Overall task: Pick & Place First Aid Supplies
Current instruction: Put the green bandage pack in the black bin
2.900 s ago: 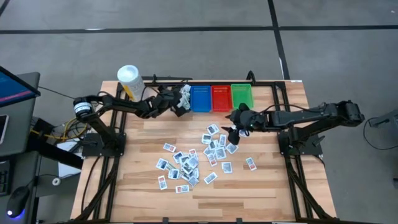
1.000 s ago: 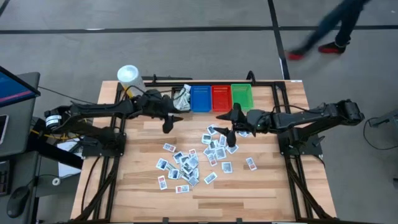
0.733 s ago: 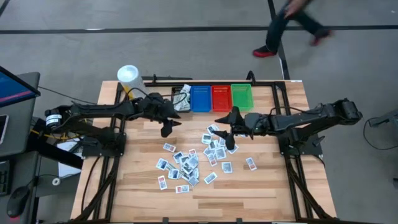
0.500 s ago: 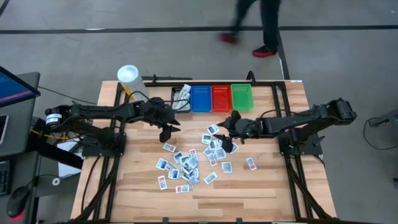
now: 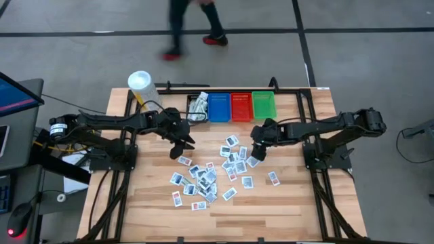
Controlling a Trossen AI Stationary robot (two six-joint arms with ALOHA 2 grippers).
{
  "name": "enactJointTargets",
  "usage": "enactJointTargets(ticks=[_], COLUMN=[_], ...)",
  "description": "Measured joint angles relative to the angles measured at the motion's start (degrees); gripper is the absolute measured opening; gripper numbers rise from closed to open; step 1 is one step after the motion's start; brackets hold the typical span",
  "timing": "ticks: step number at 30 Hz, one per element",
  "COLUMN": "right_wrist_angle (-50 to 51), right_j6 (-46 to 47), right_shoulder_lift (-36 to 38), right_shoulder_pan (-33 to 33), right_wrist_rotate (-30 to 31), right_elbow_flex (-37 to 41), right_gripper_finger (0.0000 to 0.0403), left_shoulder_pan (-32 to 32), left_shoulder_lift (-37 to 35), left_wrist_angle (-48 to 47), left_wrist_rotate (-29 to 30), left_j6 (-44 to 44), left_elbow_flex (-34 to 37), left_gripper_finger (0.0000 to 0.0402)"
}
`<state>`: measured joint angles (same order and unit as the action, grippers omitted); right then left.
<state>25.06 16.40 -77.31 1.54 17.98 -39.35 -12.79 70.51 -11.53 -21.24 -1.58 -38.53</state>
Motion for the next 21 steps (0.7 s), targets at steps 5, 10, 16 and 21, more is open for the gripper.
enactJointTargets(ticks=[5, 10, 16, 21], right_wrist_angle=[-0.2, -0.7, -0.7, -0.9], right_j6=[-1.9, -3.5, -3.4, -3.3], right_shoulder_lift=[-1.0, -5.9, -12.8, -15.9], right_shoulder_pan=[1.2, 1.2, 1.2, 1.2], right_wrist_rotate=[-2.8, -4.7, -4.5, -4.4], right_elbow_flex=[0.0, 0.0, -0.3, -0.4], right_gripper_finger=[0.0260, 0.0260, 0.0260, 0.0260], left_shoulder_pan=[2.6, 3.6, 3.8, 3.8], left_shoulder_lift=[0.0, 0.0, 0.0, 0.0], left_wrist_angle=[0.9, 6.4, 11.1, 11.5], left_wrist_rotate=[0.4, 1.1, 1.8, 2.8], left_j6=[1.4, 5.4, 7.9, 8.1], left_elbow_flex=[1.8, 4.7, 6.5, 6.6], left_gripper_finger=[0.0137, 0.0137, 0.0137, 0.0137])
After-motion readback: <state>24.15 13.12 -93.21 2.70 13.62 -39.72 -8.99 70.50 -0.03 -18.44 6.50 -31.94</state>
